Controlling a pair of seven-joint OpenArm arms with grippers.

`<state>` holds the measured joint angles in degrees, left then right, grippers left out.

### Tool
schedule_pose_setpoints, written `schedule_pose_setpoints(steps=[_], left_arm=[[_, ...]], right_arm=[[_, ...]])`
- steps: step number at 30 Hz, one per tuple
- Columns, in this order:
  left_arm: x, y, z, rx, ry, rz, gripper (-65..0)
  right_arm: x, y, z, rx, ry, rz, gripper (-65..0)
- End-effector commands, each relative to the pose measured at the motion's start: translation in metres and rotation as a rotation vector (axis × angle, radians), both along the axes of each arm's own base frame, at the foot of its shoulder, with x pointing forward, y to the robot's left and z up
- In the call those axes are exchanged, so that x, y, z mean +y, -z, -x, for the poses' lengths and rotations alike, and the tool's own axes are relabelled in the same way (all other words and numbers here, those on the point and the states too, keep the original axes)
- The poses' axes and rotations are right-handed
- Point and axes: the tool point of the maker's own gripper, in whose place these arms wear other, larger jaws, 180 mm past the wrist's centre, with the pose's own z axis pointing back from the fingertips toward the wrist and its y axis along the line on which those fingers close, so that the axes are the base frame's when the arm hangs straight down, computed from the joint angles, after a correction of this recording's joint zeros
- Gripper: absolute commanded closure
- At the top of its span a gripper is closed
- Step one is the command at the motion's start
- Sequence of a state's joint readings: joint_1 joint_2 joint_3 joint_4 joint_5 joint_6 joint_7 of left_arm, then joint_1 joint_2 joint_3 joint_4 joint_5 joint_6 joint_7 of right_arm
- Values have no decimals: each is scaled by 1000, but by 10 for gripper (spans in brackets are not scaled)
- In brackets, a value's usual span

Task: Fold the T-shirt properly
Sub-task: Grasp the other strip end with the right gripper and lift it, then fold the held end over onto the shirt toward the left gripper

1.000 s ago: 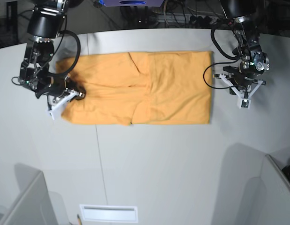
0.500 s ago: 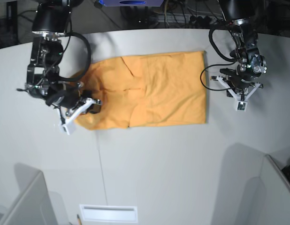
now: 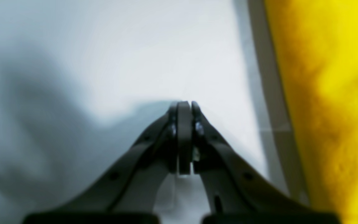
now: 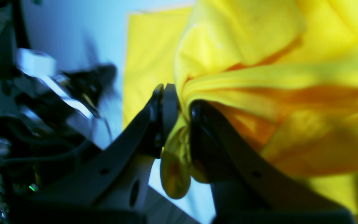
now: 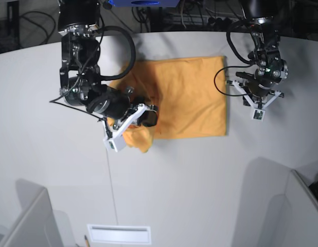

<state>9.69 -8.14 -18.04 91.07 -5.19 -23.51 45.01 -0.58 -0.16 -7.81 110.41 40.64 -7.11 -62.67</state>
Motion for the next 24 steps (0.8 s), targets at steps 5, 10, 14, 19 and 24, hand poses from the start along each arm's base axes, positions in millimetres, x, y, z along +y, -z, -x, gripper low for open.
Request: schedule_pose_setpoints(steps=[5,10,14,19,24], left_arm=[[-19,12,12,70,56,16,0],[-34,17,17,90,101,25,0],[-38,19,19,94,100,36,0],[-39,20,21,98,100,36,0],[-40,15,18,80,104,33,0]], right_arm=[[25,-16,4,-32,-39,-61,0],[45,-25,5,-91,-63,-85,0],[57,-30,6,-123,-83,-95,0],[74,-31,5,-145,-102,-110,0],[93,-19,9,-125,-124,-120,0]])
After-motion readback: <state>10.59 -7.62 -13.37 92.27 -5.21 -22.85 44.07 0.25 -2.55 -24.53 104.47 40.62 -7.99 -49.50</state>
